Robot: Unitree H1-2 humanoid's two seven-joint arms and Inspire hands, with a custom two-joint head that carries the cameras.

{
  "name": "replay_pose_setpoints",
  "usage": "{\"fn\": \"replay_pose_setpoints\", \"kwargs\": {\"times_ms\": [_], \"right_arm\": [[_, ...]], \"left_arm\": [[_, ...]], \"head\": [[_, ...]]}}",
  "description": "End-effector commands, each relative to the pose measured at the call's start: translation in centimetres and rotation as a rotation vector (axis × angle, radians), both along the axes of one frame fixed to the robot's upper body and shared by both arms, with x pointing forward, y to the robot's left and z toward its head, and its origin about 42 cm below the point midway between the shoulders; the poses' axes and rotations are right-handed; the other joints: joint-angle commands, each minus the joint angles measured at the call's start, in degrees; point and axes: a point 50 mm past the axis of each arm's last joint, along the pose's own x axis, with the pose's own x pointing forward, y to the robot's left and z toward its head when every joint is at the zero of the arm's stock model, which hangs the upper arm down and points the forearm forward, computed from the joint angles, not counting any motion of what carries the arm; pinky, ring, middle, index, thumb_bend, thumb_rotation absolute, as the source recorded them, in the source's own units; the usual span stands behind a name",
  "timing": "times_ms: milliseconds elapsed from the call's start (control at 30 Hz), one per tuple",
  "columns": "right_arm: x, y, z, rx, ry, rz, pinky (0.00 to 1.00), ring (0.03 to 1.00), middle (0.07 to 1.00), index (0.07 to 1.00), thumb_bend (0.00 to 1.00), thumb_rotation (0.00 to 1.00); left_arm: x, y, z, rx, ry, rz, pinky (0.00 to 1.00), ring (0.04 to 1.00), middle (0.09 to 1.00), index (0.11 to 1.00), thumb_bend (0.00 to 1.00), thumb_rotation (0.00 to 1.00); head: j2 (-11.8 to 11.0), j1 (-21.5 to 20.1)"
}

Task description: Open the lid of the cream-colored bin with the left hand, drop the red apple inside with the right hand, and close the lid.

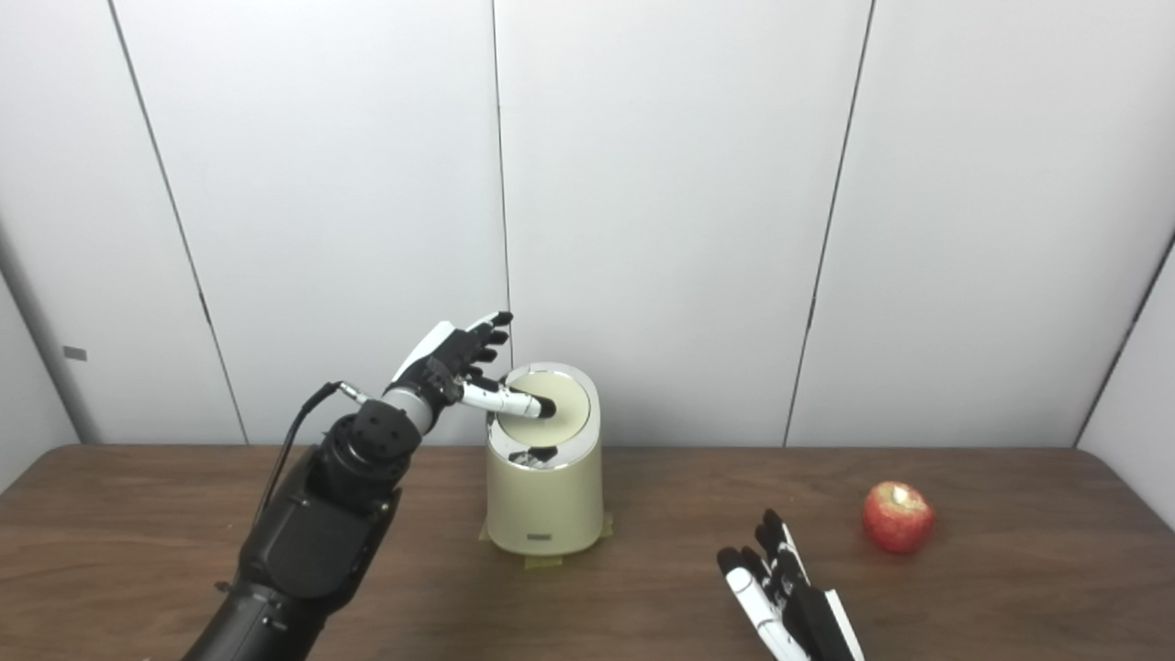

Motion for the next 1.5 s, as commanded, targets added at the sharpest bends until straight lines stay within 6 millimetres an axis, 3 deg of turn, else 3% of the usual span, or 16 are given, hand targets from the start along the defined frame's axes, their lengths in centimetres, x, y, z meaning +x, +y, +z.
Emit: {"fn": "replay_pose_setpoints", "kwargs": {"times_ms": [0, 233, 367, 633, 800, 967, 1233, 1467], "right_arm": [[0.8, 0.2, 2.2, 0.006, -0.096, 0.018, 0.90, 0.960, 1.000, 1.000, 0.61, 0.54], [0.9, 0.0, 2.3, 0.019, -0.104, 0.007, 0.88, 0.949, 0.988, 1.000, 0.64, 0.53], [0.8, -0.1, 2.3, 0.018, -0.110, 0.001, 0.88, 0.943, 0.984, 1.000, 0.66, 0.53], [0.7, -0.2, 2.3, 0.064, -0.132, 0.013, 0.91, 0.952, 0.975, 1.000, 0.70, 0.52], [0.6, -0.2, 2.3, 0.060, -0.135, 0.015, 0.91, 0.952, 0.976, 1.000, 0.71, 0.54], [0.5, -0.1, 2.3, 0.064, -0.138, 0.018, 0.92, 0.955, 0.982, 1.000, 0.70, 0.54], [0.6, -0.1, 2.3, 0.066, -0.141, 0.016, 0.92, 0.953, 0.978, 1.000, 0.70, 0.54], [0.7, -0.1, 2.4, 0.069, -0.145, 0.015, 0.92, 0.956, 0.983, 1.000, 0.69, 0.54]], "left_arm": [[0.6, -1.0, 3.7, -0.004, -0.120, -0.009, 0.82, 0.907, 0.957, 0.987, 0.84, 0.08], [0.6, -1.0, 3.2, 0.067, -0.148, 0.000, 0.73, 0.865, 0.948, 0.972, 0.84, 0.07], [0.7, -1.1, 3.1, 0.145, -0.179, 0.001, 0.78, 0.887, 0.942, 0.969, 0.86, 0.08], [0.8, -1.3, 3.0, 0.209, -0.238, -0.010, 0.72, 0.873, 0.944, 0.963, 0.88, 0.07], [0.7, -1.2, 3.3, 0.276, -0.277, -0.011, 0.77, 0.910, 0.963, 0.950, 0.88, 0.07], [0.7, -1.4, 2.9, 0.364, -0.320, -0.030, 0.74, 0.898, 0.952, 0.947, 0.88, 0.03], [0.3, -2.0, 2.0, 0.500, -0.397, -0.090, 0.84, 0.901, 0.930, 0.943, 0.89, 0.00], [0.1, -1.9, 1.9, 0.566, -0.423, -0.104, 0.85, 0.895, 0.916, 0.937, 0.91, 0.00]], "head": [[0.1, -0.1], [0.4, 0.1], [0.5, 0.3], [0.8, 0.5], [1.0, 0.3], [1.2, 0.1], [1.3, -0.1], [1.2, -0.1]]}}
